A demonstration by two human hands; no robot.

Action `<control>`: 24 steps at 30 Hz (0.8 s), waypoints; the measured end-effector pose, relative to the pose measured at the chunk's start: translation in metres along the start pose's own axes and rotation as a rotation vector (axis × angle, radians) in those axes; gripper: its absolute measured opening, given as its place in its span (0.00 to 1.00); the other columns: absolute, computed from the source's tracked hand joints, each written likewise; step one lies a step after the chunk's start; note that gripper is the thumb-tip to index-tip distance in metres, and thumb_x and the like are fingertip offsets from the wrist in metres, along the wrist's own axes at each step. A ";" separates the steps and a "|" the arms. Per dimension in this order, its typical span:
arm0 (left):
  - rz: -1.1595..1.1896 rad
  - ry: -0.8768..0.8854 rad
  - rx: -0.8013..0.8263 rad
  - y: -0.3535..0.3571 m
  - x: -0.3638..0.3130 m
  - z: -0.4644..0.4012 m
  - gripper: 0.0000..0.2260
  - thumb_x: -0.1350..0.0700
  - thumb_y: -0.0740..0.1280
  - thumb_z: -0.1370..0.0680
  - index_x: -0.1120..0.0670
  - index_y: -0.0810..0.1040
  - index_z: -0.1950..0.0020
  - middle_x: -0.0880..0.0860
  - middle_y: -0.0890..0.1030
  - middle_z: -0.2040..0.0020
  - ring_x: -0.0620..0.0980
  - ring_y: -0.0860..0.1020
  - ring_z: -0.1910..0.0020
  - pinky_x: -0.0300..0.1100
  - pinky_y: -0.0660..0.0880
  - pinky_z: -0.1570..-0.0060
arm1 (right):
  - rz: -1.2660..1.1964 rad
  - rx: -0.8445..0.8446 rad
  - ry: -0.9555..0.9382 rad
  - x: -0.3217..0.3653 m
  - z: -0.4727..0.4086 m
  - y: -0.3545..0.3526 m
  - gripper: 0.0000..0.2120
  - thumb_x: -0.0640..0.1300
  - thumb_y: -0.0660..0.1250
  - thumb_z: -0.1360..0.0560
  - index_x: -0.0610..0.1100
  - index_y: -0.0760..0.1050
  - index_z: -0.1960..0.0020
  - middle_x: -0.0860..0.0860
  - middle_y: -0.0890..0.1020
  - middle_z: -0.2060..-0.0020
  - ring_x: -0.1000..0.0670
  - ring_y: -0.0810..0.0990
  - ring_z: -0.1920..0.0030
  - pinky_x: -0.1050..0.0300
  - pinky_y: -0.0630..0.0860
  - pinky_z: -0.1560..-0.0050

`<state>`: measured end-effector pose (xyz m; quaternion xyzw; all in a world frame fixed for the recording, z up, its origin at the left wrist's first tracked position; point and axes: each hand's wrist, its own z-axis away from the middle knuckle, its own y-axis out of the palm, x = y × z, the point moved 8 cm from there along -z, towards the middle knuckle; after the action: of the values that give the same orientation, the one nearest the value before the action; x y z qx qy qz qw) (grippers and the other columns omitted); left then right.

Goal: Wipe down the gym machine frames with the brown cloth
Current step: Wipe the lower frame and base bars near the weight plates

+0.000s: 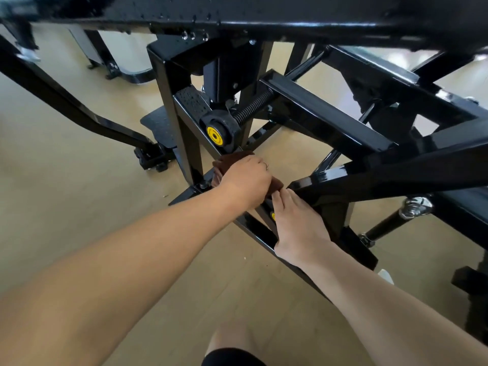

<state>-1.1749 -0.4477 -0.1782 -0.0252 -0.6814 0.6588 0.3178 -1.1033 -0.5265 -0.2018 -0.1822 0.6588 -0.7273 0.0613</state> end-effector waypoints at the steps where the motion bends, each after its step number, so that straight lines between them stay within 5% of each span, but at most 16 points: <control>1: 0.027 -0.031 0.025 -0.003 0.002 -0.005 0.16 0.52 0.66 0.20 0.57 0.78 0.34 0.55 0.78 0.34 0.56 0.72 0.31 0.50 0.65 0.26 | -0.005 0.011 -0.002 -0.001 0.000 0.000 0.50 0.46 0.80 0.32 0.42 0.53 0.19 0.46 0.63 0.24 0.46 0.64 0.24 0.53 0.67 0.25; 4: 0.014 -0.078 -0.010 -0.005 -0.001 0.001 0.17 0.52 0.65 0.20 0.57 0.78 0.33 0.56 0.78 0.33 0.56 0.71 0.30 0.49 0.63 0.26 | -0.028 0.020 -0.017 -0.006 -0.002 0.001 0.49 0.46 0.80 0.33 0.43 0.55 0.21 0.47 0.66 0.27 0.47 0.68 0.27 0.53 0.71 0.28; 9: 0.035 -0.092 -0.029 0.017 -0.005 0.048 0.28 0.60 0.58 0.17 0.58 0.55 0.17 0.55 0.54 0.17 0.54 0.50 0.17 0.49 0.46 0.20 | -0.045 0.017 -0.054 -0.006 -0.002 0.002 0.44 0.47 0.80 0.35 0.43 0.61 0.26 0.48 0.68 0.32 0.48 0.70 0.32 0.54 0.75 0.33; 17: 0.034 -0.153 -0.010 0.018 0.002 0.056 0.33 0.60 0.65 0.18 0.54 0.54 0.17 0.52 0.51 0.16 0.54 0.48 0.17 0.50 0.43 0.22 | 0.001 0.045 -0.109 -0.004 -0.004 0.005 0.52 0.55 0.80 0.34 0.40 0.54 0.22 0.44 0.64 0.27 0.45 0.64 0.26 0.51 0.69 0.27; 24: 0.045 -0.162 -0.056 0.038 -0.003 0.051 0.41 0.47 0.65 0.21 0.56 0.45 0.16 0.54 0.44 0.16 0.55 0.41 0.18 0.53 0.43 0.19 | 0.064 -0.034 -0.065 0.004 -0.005 0.011 0.51 0.55 0.78 0.32 0.38 0.53 0.21 0.42 0.63 0.25 0.42 0.60 0.22 0.50 0.64 0.23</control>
<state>-1.2109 -0.4894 -0.2109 0.0040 -0.7222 0.6464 0.2460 -1.1102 -0.5244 -0.2121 -0.1859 0.6744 -0.7072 0.1028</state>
